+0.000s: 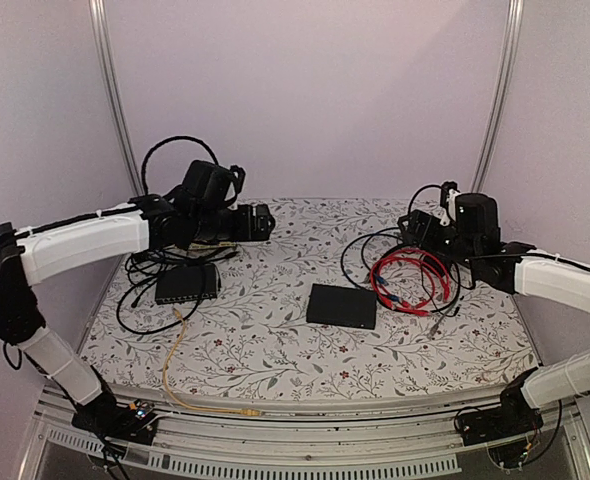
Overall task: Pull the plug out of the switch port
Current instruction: Reset both arms
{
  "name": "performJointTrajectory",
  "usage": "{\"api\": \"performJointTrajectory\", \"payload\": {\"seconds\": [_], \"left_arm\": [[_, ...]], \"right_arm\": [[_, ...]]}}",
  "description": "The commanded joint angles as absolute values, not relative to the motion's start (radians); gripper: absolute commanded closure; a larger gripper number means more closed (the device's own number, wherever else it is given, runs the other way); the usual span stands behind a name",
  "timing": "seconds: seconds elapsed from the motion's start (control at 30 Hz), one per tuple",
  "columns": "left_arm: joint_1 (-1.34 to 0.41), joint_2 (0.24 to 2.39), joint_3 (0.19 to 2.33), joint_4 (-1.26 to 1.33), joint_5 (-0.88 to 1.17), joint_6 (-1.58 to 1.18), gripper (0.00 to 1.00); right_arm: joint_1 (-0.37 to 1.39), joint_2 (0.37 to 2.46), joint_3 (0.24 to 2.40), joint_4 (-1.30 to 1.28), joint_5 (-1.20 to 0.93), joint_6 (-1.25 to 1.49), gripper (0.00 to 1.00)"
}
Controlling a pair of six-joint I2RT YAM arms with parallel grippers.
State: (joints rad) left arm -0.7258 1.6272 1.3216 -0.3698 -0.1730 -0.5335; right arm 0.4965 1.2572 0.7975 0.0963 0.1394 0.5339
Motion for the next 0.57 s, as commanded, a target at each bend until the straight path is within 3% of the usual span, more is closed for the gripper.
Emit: {"api": "performJointTrajectory", "payload": {"seconds": [0.0,0.1,0.2,0.53], "left_arm": [[-0.712,1.453,1.093,-0.018,-0.428,-0.453,0.02],[-0.71,1.327,0.896,0.297,-0.558,-0.351,0.02],[-0.71,1.265,0.756,0.578,-0.676,-0.262,0.02],[-0.707,1.241,0.674,0.719,-0.748,-0.164,0.02]], "right_arm": [[0.499,1.207,0.812,-0.015,0.262,0.526,0.05],[0.499,1.19,0.817,-0.054,0.311,0.548,0.0],[0.499,1.188,0.832,-0.103,0.367,0.551,0.01],[0.499,1.165,0.813,-0.128,0.456,0.518,0.01]]}}
